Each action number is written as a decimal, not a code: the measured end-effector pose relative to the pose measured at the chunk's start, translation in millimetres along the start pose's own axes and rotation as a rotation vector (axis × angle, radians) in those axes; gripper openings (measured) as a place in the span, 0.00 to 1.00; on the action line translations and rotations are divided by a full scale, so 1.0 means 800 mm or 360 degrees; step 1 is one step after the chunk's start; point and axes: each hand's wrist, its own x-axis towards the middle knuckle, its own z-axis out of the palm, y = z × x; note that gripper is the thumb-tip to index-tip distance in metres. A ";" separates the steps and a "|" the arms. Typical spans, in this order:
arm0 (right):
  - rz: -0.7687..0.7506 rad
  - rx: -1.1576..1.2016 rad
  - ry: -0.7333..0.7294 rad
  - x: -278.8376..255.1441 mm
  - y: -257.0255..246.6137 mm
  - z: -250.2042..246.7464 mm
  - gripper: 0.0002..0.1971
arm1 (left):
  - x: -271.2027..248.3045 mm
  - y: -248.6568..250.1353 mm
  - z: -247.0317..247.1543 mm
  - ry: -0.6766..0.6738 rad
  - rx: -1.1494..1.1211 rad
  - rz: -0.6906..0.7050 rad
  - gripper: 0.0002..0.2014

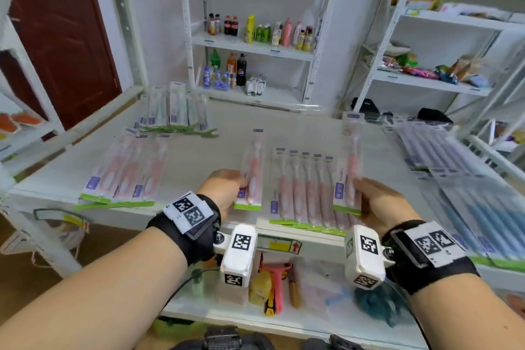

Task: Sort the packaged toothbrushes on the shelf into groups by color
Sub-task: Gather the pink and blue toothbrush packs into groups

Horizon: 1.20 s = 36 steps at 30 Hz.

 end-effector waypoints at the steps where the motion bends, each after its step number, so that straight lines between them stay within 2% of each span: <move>1: 0.0036 0.0089 0.0004 0.002 0.002 -0.010 0.06 | -0.001 -0.001 0.006 -0.0016 0.0013 -0.0019 0.13; 4: 0.0125 0.0215 -0.0012 0.006 0.007 -0.033 0.07 | -0.002 -0.006 0.019 -0.0095 0.0030 -0.0031 0.12; 14: 0.0244 0.0447 -0.0158 0.011 0.019 -0.066 0.10 | -0.003 -0.013 0.028 -0.0088 0.0123 0.0095 0.08; 16: 0.0254 0.0449 -0.0202 0.011 0.021 -0.066 0.09 | -0.005 -0.015 0.032 -0.0054 0.0167 0.0144 0.07; 18: 0.0254 0.0448 -0.0231 0.011 0.022 -0.065 0.08 | -0.004 -0.018 0.035 -0.0005 0.0266 0.0198 0.13; 20: 0.0258 0.0424 -0.0239 0.011 0.021 -0.063 0.07 | -0.003 -0.019 0.037 0.0023 0.0323 0.0230 0.14; 27: 0.0206 0.0298 -0.0191 0.013 0.022 -0.061 0.06 | 0.005 -0.022 0.036 0.0031 0.0437 0.0212 0.17; 33: 0.0216 0.0256 -0.0192 0.015 0.025 -0.064 0.05 | 0.009 -0.019 0.036 0.0008 0.0591 0.0236 0.18; 36: 0.0245 0.0262 -0.0212 0.016 0.024 -0.066 0.05 | 0.011 -0.019 0.034 -0.0003 0.0756 0.0288 0.15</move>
